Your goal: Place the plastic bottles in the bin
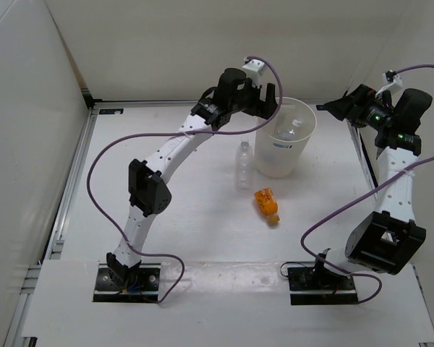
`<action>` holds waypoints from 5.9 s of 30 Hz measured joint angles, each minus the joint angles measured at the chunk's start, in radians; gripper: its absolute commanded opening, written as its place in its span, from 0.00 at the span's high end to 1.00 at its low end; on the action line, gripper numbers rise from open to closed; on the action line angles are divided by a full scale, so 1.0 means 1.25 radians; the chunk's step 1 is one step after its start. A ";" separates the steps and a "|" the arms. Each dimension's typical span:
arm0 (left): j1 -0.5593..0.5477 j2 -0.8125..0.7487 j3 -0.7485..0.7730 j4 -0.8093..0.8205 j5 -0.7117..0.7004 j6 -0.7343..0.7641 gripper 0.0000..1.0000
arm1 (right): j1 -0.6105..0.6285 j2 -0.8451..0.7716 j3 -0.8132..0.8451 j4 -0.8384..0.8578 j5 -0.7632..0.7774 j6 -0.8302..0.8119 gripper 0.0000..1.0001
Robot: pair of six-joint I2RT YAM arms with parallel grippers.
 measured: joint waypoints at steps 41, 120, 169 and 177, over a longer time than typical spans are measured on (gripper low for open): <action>0.170 0.049 -0.328 -0.078 0.262 -0.314 0.03 | -0.027 -0.022 -0.060 -0.031 0.004 -0.022 0.10; 0.009 -0.027 0.136 0.093 0.117 -0.073 0.38 | -0.034 -0.022 -0.060 -0.060 0.023 0.000 0.10; 0.072 -0.248 -0.160 0.037 -0.195 0.198 0.00 | 0.104 -0.092 -0.113 -0.222 0.109 -0.379 0.10; 0.114 -0.511 -0.532 0.040 -0.317 0.121 0.00 | 0.370 -0.314 -0.263 -0.440 0.203 -0.605 0.10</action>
